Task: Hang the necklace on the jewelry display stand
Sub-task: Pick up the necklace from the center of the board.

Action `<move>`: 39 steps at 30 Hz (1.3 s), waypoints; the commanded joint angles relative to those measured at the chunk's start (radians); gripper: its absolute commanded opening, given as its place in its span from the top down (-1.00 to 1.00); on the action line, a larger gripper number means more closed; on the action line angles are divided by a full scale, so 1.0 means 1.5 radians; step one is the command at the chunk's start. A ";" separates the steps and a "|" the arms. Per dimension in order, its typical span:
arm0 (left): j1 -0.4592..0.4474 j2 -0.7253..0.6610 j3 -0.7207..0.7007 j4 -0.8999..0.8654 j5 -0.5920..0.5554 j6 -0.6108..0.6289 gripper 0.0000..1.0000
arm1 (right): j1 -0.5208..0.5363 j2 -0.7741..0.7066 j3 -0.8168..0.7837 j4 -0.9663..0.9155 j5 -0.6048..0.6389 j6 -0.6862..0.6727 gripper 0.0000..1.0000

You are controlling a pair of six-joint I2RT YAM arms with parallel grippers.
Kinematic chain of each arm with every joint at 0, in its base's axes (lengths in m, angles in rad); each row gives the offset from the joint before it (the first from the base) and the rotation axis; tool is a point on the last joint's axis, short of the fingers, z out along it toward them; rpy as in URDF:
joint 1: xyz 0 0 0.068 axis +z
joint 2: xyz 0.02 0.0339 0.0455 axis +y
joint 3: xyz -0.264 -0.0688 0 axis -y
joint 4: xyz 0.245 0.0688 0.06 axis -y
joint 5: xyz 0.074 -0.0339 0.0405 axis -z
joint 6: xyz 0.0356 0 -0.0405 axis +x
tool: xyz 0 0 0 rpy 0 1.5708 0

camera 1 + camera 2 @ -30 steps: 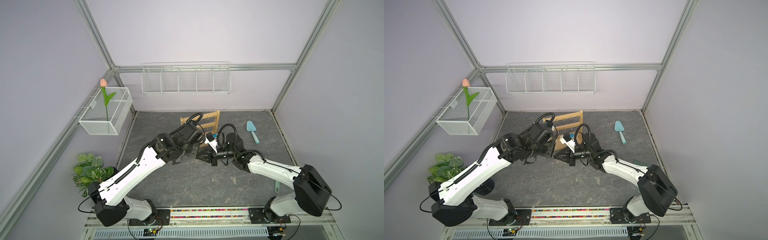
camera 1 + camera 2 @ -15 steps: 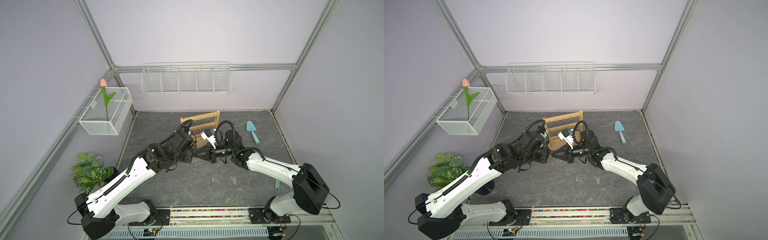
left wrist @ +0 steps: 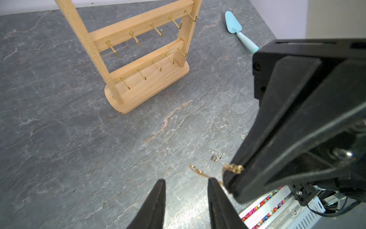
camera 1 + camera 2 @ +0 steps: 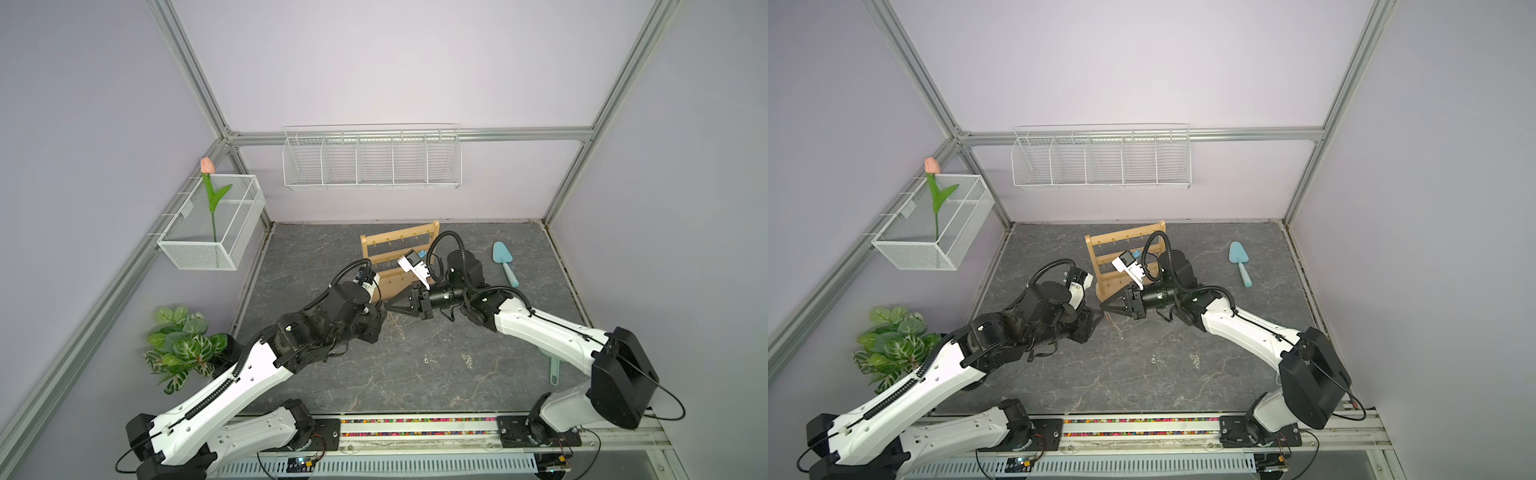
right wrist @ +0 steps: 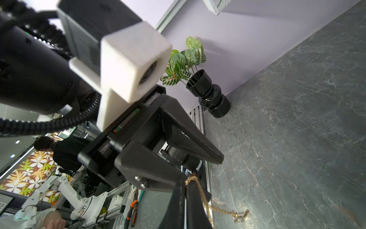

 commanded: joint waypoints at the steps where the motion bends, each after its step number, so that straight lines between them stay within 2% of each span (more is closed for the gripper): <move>1: -0.026 0.008 -0.012 0.075 0.000 0.017 0.24 | -0.008 -0.013 0.014 -0.021 -0.035 0.030 0.87; 8: -0.030 0.010 -0.020 0.088 -0.031 0.014 0.30 | -0.011 -0.029 0.029 -0.070 -0.051 0.019 0.87; 13: -0.031 -0.008 -0.003 0.040 -0.029 0.025 0.21 | -0.024 -0.034 0.045 -0.107 -0.044 0.001 0.87; 19: -0.030 -0.016 -0.001 0.019 -0.067 0.041 0.22 | -0.028 -0.038 0.044 -0.092 -0.047 0.013 0.87; 32: -0.030 -0.014 0.026 0.019 -0.059 0.063 0.27 | -0.029 -0.042 0.056 -0.096 -0.047 0.016 0.87; 39: -0.030 -0.002 0.018 0.045 -0.061 0.071 0.31 | -0.029 -0.040 0.048 -0.044 -0.054 0.058 0.87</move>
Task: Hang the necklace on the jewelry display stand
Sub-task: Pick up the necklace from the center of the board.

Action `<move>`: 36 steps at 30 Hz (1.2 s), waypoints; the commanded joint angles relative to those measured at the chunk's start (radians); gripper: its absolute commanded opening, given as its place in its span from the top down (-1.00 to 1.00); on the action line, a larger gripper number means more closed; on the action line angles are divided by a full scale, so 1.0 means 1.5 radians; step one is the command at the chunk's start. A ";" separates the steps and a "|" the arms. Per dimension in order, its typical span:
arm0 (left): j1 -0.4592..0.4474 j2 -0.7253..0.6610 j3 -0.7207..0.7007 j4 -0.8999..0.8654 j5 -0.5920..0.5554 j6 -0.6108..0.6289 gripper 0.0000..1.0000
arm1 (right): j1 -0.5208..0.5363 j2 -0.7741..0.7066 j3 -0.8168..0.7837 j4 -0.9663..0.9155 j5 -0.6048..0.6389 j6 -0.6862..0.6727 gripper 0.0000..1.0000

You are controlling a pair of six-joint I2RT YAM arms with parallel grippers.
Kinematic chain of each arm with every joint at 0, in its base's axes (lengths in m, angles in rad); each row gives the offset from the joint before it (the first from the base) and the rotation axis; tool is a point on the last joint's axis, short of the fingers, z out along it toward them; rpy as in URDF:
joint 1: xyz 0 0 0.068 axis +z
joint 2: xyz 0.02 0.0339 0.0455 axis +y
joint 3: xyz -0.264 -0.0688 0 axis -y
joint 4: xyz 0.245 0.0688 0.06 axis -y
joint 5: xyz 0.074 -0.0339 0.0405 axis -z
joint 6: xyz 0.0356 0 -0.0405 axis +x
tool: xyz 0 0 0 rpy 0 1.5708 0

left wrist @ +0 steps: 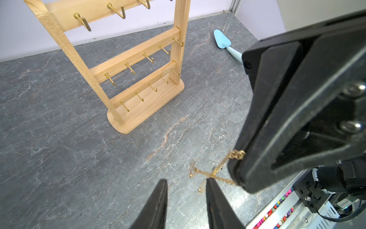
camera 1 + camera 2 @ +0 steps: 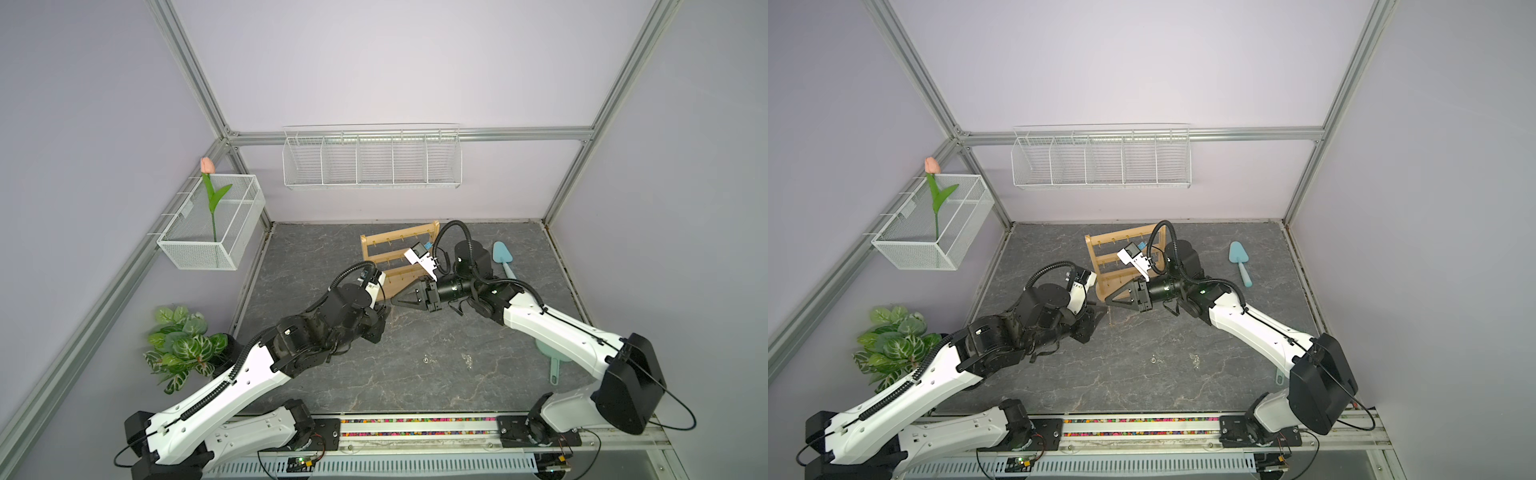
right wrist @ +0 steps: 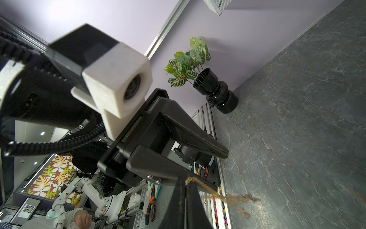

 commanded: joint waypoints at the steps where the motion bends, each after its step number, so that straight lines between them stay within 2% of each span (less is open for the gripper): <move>1: 0.000 0.007 0.009 0.021 -0.011 0.018 0.33 | -0.002 -0.015 0.006 0.044 -0.018 0.025 0.87; 13: 0.000 0.023 0.013 0.033 -0.002 0.029 0.37 | 0.001 -0.007 0.006 0.062 -0.026 0.044 0.87; 20: 0.000 0.003 0.011 0.004 -0.006 0.027 0.40 | -0.010 0.001 0.029 -0.029 -0.022 -0.005 0.87; 36: 0.005 0.005 0.002 0.028 -0.003 0.026 0.41 | 0.003 0.011 0.028 0.014 -0.029 0.025 0.87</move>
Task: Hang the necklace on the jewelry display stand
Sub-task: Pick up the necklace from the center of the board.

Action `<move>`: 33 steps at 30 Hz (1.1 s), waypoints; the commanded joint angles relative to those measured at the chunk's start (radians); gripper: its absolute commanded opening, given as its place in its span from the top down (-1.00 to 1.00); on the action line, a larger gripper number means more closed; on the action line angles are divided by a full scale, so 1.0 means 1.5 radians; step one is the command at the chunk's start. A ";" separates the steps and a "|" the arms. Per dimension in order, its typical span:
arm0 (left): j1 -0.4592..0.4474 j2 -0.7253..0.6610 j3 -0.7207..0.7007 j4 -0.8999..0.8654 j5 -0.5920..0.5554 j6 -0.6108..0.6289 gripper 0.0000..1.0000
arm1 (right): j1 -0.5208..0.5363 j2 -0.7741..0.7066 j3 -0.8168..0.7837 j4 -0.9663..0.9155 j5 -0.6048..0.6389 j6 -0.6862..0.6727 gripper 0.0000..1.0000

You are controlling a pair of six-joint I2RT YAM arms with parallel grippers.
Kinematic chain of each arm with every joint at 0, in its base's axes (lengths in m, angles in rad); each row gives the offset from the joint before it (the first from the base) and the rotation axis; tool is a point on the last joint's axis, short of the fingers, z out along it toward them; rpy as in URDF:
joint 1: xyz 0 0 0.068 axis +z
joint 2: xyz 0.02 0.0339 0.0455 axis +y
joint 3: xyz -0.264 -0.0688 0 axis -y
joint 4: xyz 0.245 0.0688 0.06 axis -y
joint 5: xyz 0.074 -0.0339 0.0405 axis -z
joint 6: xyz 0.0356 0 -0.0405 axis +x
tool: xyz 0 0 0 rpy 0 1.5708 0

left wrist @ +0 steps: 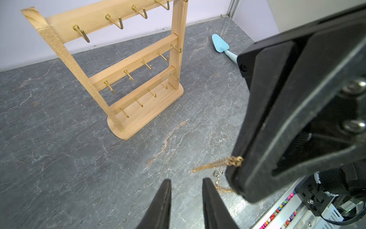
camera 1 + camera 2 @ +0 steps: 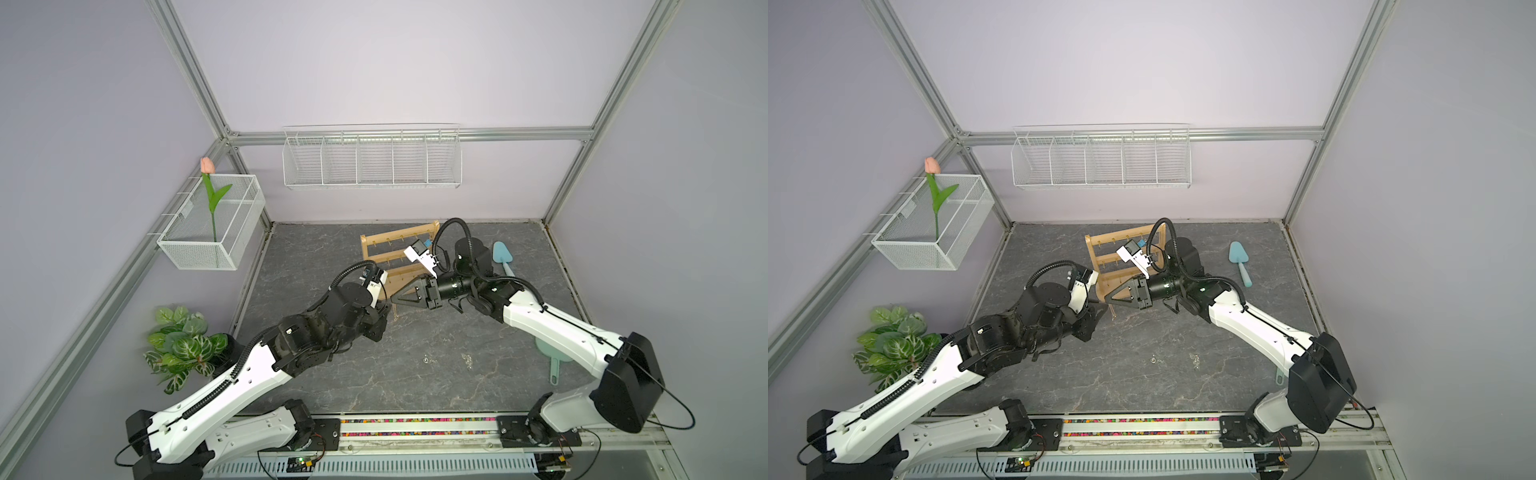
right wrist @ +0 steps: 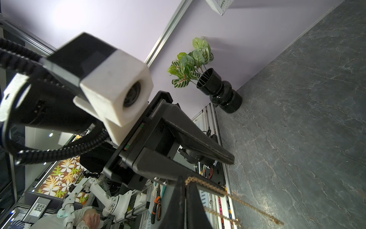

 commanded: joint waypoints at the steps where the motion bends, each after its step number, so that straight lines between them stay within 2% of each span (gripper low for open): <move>1: 0.003 0.002 0.002 0.012 -0.002 0.011 0.41 | 0.006 0.006 0.012 0.023 -0.015 0.009 0.87; 27: 0.007 0.000 -0.011 0.022 -0.014 0.009 0.53 | 0.016 0.020 0.016 0.049 -0.017 0.032 0.87; 33: 0.007 0.005 -0.016 0.028 0.014 0.006 0.53 | 0.017 0.022 0.019 0.045 -0.005 0.033 0.87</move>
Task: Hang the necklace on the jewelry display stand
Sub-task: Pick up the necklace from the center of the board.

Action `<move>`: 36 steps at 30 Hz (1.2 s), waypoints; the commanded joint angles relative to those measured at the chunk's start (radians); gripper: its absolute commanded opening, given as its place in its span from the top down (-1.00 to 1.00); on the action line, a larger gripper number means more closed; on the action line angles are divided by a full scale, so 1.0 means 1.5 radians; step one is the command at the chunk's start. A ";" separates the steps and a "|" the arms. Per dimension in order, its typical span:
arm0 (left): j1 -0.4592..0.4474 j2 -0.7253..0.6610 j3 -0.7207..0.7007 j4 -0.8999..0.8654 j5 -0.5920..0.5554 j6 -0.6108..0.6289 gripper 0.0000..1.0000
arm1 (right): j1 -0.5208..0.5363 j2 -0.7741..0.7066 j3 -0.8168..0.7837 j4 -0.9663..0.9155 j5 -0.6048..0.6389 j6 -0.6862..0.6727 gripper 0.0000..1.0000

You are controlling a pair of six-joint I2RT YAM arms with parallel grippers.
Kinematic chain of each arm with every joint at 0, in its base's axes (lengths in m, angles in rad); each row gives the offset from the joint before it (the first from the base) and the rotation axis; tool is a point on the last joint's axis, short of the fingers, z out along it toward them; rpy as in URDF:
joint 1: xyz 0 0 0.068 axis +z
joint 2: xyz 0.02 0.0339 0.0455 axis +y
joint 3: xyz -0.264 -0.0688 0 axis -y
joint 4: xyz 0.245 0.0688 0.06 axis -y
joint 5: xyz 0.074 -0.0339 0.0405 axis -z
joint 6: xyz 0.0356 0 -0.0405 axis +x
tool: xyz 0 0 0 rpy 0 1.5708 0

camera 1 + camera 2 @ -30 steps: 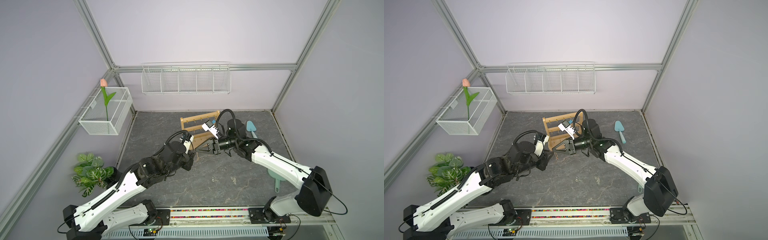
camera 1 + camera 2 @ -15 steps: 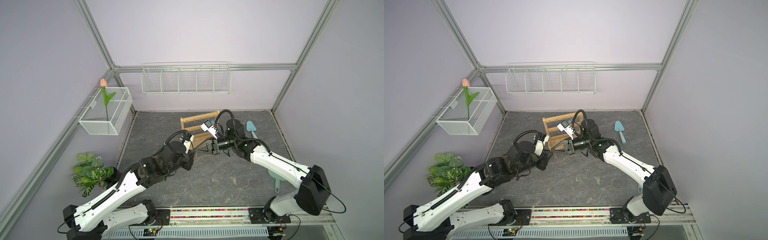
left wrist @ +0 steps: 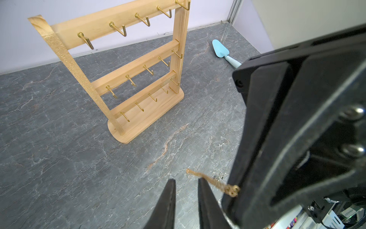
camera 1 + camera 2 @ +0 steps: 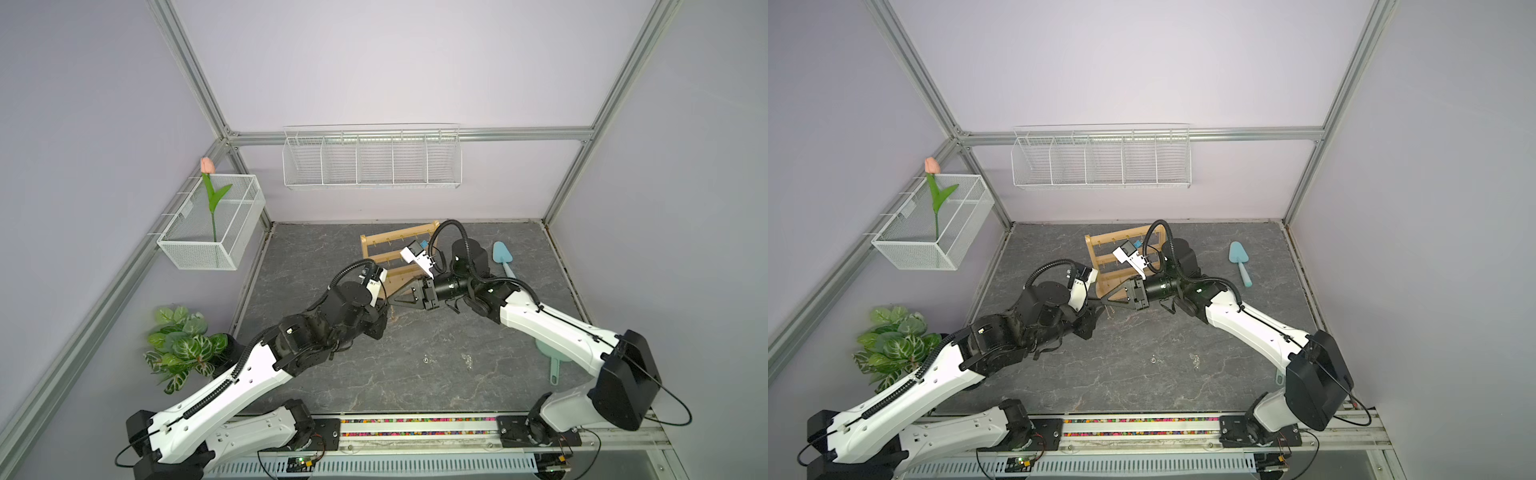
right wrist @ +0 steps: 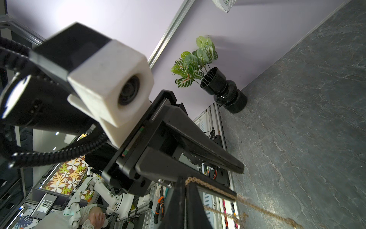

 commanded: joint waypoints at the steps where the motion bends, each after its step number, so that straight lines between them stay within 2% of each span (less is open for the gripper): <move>1: 0.003 0.006 -0.010 0.007 0.025 0.009 0.52 | 0.003 0.010 0.019 0.009 0.001 0.003 0.87; 5: 0.003 0.005 -0.011 -0.007 0.030 0.011 0.53 | 0.000 0.006 0.032 -0.021 0.012 -0.017 0.87; 9: 0.003 -0.007 -0.015 -0.009 0.004 0.008 0.54 | 0.002 0.008 0.039 -0.025 0.003 -0.017 0.87; 16: 0.006 0.003 -0.007 -0.009 -0.010 0.014 0.66 | 0.004 0.010 0.040 -0.025 -0.001 -0.016 0.87; 36: 0.007 -0.001 -0.010 0.007 -0.015 0.009 0.65 | 0.010 0.011 0.033 -0.005 -0.001 -0.002 0.87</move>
